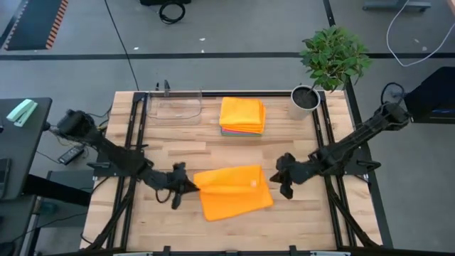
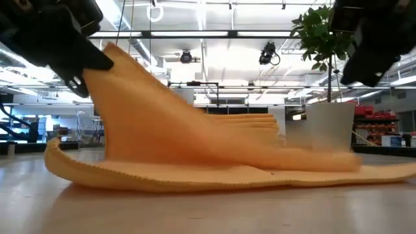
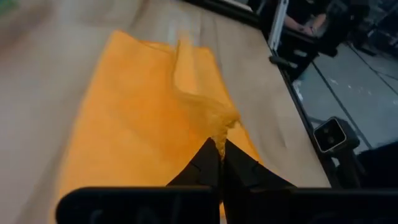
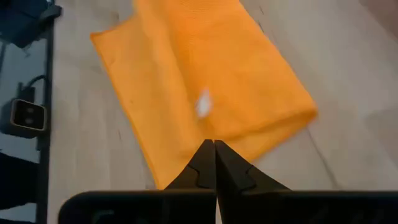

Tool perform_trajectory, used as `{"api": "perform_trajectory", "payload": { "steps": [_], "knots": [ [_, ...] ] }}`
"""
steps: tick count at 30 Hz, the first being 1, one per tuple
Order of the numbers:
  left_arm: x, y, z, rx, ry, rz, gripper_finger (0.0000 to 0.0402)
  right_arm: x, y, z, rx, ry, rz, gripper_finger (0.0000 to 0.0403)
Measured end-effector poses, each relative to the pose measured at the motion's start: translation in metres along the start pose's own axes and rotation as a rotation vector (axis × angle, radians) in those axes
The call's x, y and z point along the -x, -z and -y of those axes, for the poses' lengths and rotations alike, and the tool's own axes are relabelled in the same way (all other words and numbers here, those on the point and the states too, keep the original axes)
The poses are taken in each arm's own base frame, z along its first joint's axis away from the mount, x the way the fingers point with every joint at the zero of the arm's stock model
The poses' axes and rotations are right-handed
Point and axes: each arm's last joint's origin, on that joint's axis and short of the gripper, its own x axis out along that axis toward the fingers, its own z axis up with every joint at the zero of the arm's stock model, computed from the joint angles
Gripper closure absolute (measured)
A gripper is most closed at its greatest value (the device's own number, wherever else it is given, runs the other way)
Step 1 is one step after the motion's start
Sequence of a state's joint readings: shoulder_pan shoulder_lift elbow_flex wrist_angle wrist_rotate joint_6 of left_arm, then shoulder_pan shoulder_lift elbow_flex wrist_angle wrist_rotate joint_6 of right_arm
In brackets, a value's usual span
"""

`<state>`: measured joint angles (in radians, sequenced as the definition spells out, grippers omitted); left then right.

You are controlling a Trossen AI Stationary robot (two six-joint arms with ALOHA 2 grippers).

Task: Fold microfiber towels
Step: Fold the orange towel

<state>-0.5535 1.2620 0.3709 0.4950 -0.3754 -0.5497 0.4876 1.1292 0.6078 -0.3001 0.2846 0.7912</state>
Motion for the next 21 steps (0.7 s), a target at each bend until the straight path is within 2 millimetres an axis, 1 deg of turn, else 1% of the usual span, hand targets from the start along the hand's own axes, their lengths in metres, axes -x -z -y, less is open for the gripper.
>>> {"api": "perform_trajectory", "payload": {
  "steps": [2,5,7,9,11,13,16,19,21],
  "knots": [
    [-0.014,0.006,0.008,-0.009,0.003,-0.015,0.0393,-0.004,0.008,-0.003,-0.02,0.021,0.0,0.0403],
    [-0.035,0.015,0.016,-0.076,-0.02,-0.065,0.039,-0.009,0.017,-0.003,-0.049,0.062,-0.003,0.0403],
    [-0.048,0.015,0.021,-0.107,-0.028,-0.074,0.0393,-0.012,0.017,-0.003,-0.11,0.071,0.003,0.0403],
    [-0.057,0.012,0.026,-0.132,-0.022,-0.073,0.0396,-0.013,0.014,-0.007,-0.176,0.031,0.021,0.0402],
    [-0.061,0.011,0.028,-0.153,-0.019,-0.076,0.0396,-0.018,0.007,-0.012,-0.245,-0.044,0.013,0.0399],
    [-0.063,0.011,0.028,-0.153,-0.021,-0.076,0.0391,-0.032,0.006,-0.01,-0.319,-0.087,-0.064,0.0398],
    [-0.063,0.012,0.026,-0.157,-0.031,-0.089,0.0384,-0.053,0.006,-0.008,-0.355,-0.133,-0.145,0.0398],
    [-0.063,0.013,0.025,-0.164,-0.04,-0.104,0.0389,-0.067,0.007,-0.005,-0.384,-0.109,-0.186,0.0392],
    [-0.063,0.014,0.025,-0.166,-0.036,-0.114,0.0394,-0.072,0.007,-0.004,-0.419,-0.089,-0.207,0.0379]
  ]
}}
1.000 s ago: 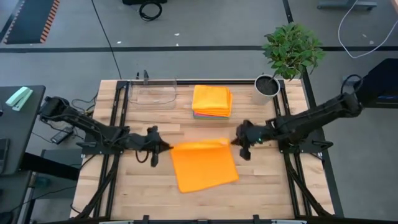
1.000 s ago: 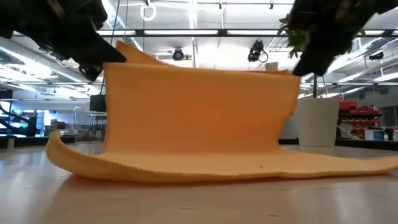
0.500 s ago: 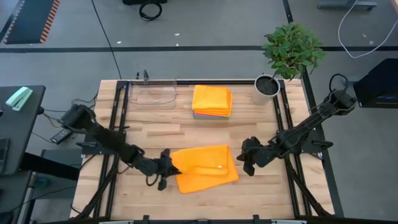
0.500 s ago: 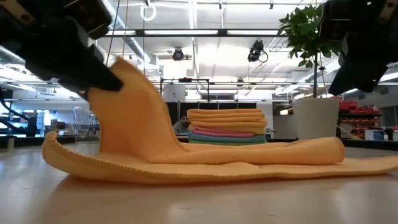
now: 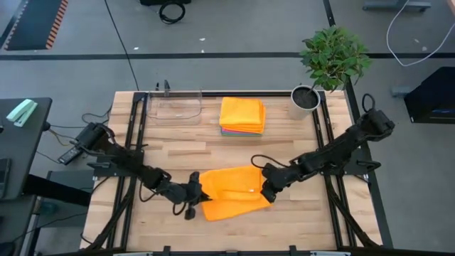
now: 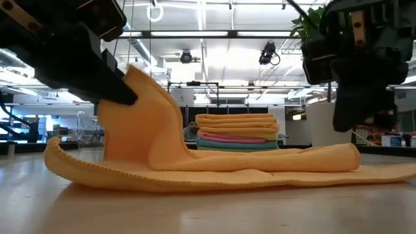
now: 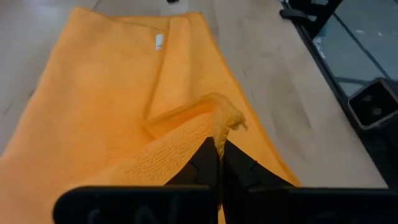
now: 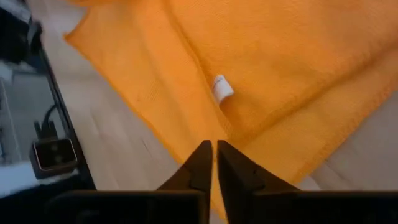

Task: Fold microfiber towels
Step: Fold the orange towel

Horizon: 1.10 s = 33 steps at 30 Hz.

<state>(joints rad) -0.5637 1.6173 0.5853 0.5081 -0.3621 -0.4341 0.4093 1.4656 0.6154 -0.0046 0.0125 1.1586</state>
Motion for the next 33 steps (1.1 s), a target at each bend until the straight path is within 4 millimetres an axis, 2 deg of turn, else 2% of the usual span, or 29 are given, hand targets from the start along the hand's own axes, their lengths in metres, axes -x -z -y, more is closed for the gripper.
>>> {"api": "perform_trajectory", "payload": {
  "steps": [4,8,11,15,18,24,33],
  "knots": [
    [0.0,0.001,0.0,0.018,0.006,-0.008,0.0392,-0.001,0.001,0.002,-0.114,0.019,-0.017,0.0328],
    [0.001,0.002,0.001,0.026,0.009,-0.013,0.0367,-0.002,0.001,0.003,-0.148,0.02,-0.018,0.0265],
    [0.001,0.002,0.001,0.019,0.009,-0.014,0.0357,-0.012,0.002,0.006,-0.161,0.029,-0.034,0.0226],
    [0.001,0.002,0.001,0.018,0.007,-0.016,0.0364,-0.026,0.003,0.012,-0.175,0.052,-0.062,0.0202],
    [0.001,0.002,0.001,0.025,0.007,-0.015,0.0376,-0.027,0.001,0.01,-0.176,0.03,-0.052,0.02],
    [0.001,0.001,0.002,0.075,0.011,-0.009,0.0388,-0.017,-0.001,0.005,-0.177,-0.001,-0.023,0.0215],
    [0.001,0.0,0.002,0.078,0.016,-0.001,0.036,-0.017,-0.001,0.005,-0.179,0.001,-0.028,0.0319]
  ]
}}
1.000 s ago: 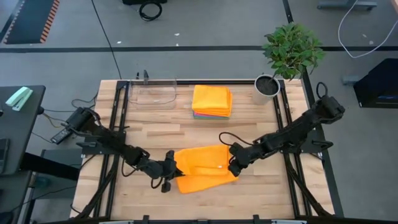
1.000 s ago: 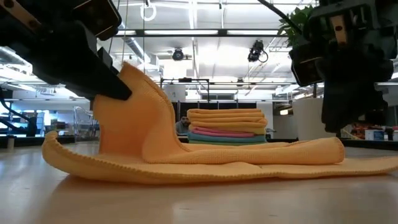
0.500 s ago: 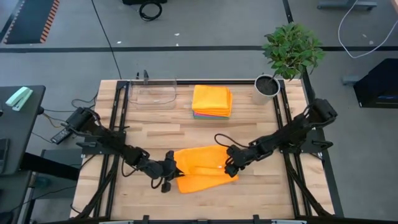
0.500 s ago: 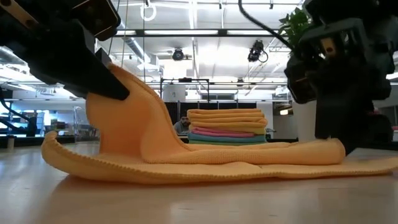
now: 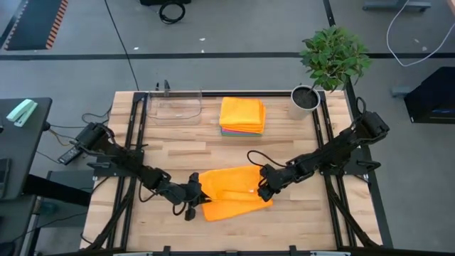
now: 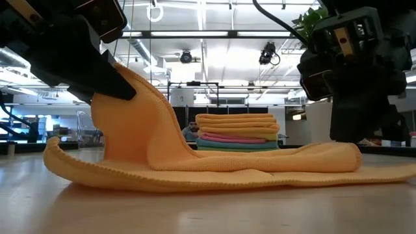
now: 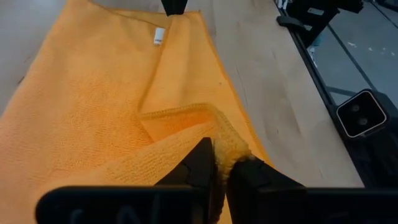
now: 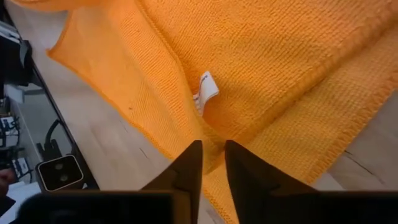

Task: Fold microfiber towels
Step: Fold the orange towel

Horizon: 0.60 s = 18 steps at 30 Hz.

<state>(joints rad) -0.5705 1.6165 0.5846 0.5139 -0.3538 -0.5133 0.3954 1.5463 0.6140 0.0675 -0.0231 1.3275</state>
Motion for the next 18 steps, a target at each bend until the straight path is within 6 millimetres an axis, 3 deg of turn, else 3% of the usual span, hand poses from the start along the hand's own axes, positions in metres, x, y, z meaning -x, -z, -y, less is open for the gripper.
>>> {"api": "perform_trajectory", "payload": {
  "steps": [4,7,13,18],
  "knots": [
    [0.0,0.0,0.0,0.0,-0.001,0.0,0.0363,-0.0006,0.0003,0.0007,0.002,0.006,-0.002,0.0343],
    [0.0,0.0001,-0.0001,-0.001,-0.001,-0.001,0.0373,-0.0006,0.0002,0.0012,0.002,0.012,0.002,0.0338],
    [-0.0001,0.0001,-0.0004,-0.001,-0.003,-0.002,0.0391,-0.0006,0.0002,0.0003,-0.004,0.002,-0.001,0.0259],
    [-0.0007,-0.0007,-0.0019,0.001,-0.008,0.0,0.038,-0.0006,-0.0006,0.0004,0.016,0.007,0.025,0.0195]
  ]
}}
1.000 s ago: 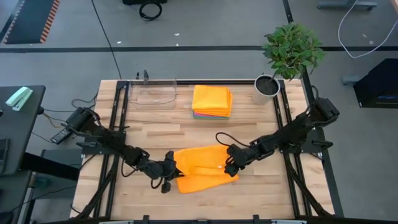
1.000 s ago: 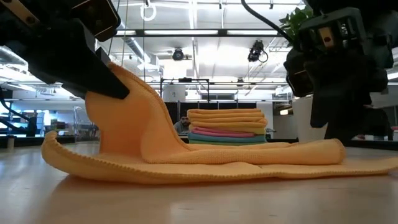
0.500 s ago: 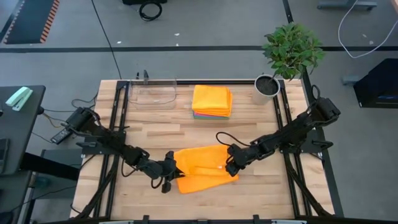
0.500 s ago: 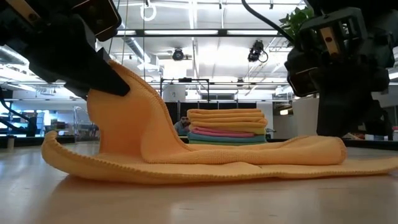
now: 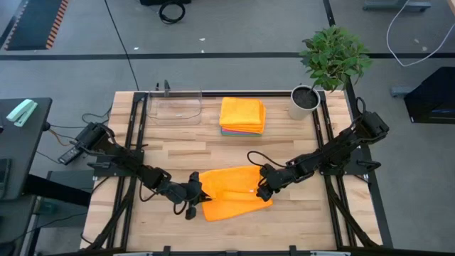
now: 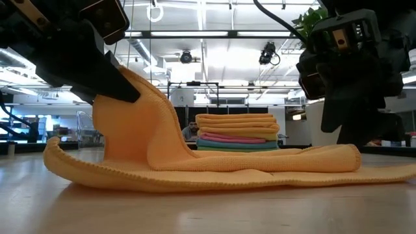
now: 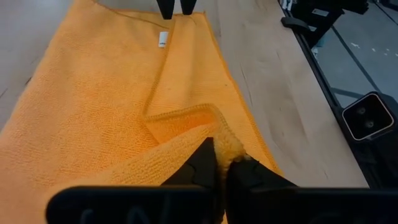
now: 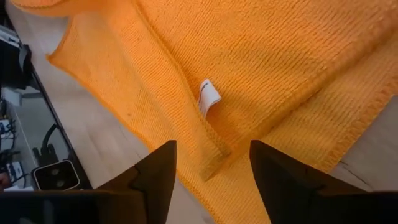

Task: Fold microfiber towels
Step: Fold the orange towel

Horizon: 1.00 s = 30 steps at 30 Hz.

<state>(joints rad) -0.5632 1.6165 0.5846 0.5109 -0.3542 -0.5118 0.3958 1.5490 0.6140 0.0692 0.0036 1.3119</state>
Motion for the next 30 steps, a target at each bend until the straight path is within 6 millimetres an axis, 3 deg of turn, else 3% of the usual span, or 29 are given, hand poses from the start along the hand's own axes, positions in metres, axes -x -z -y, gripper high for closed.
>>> {"api": "perform_trajectory", "payload": {
  "steps": [4,15,18,21,23,27,30],
  "knots": [
    [0.0,0.0,0.0,0.0,0.0,0.0,0.037,-0.001,0.001,-0.001,0.004,-0.012,-0.005,0.0195],
    [-0.001,-0.001,-0.003,0.002,-0.013,-0.003,0.0392,-0.01,0.003,0.0,0.008,-0.018,-0.021,0.0254],
    [-0.001,-0.001,-0.003,0.002,-0.012,-0.003,0.0385,-0.01,0.003,0.001,0.018,-0.011,-0.022,0.0292],
    [-0.001,-0.001,-0.003,0.002,-0.012,-0.003,0.0378,-0.009,0.003,0.0,0.059,-0.015,-0.018,0.036],
    [-0.001,-0.001,-0.003,0.001,-0.012,-0.003,0.038,-0.006,0.002,-0.002,0.1,-0.029,-0.008,0.039],
    [0.0,-0.001,-0.003,-0.052,-0.012,-0.003,0.0394,0.009,-0.004,-0.006,0.185,-0.053,0.022,0.0396],
    [0.006,-0.014,-0.006,-0.153,-0.038,0.046,0.039,0.029,-0.017,-0.006,0.289,-0.043,0.069,0.0398]
  ]
}}
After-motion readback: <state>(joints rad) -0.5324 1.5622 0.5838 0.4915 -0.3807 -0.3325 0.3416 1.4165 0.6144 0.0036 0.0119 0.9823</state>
